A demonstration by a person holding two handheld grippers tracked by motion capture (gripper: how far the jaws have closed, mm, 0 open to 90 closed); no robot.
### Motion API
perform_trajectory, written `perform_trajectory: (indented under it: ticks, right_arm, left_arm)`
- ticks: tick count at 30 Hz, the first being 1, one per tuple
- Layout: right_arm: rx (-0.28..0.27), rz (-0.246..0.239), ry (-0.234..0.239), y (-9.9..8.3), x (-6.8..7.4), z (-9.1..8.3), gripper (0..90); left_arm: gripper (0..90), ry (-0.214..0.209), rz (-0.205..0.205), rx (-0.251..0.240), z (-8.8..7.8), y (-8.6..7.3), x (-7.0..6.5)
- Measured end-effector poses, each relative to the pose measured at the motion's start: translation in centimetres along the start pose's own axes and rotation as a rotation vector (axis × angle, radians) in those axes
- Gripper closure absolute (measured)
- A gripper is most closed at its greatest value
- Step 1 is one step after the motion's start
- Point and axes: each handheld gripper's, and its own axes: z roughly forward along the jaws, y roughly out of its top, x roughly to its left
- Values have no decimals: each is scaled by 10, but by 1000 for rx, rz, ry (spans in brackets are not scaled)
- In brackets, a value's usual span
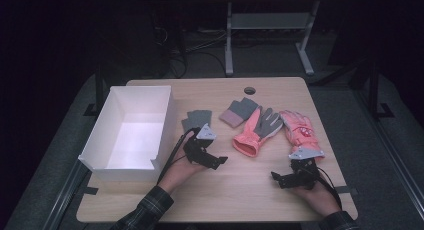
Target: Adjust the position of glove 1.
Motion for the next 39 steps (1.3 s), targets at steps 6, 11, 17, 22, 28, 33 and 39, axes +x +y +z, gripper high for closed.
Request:
perform_trajectory:
  ticks: [6, 11, 17, 22, 28, 33, 39]
  right_arm:
    - [0, 0, -1, 0, 0, 0, 12]
    - [-1, 0, -1, 0, 0, 0, 12]
    - [-1, -1, -1, 0, 0, 0, 12]
    - [-1, 0, -1, 0, 0, 0, 12]
    - [-1, 0, -1, 0, 0, 0, 12]
    - [0, 0, -1, 0, 0, 0, 12]
    - [-1, 1, -2, 0, 0, 0, 12]
  left_arm:
    - [132, 8, -20, -27, 1, 10, 6]
    - [133, 17, -18, -23, 2, 18, 12]
    - [134, 7, -21, -18, 8, 27, 19]
    - [139, 24, -24, -19, 11, 37, 28]
    - [139, 43, -42, -40, 15, 49, 39]
    - [152, 59, -52, -47, 20, 57, 49]
    - [217, 76, -60, -44, 30, 65, 62]
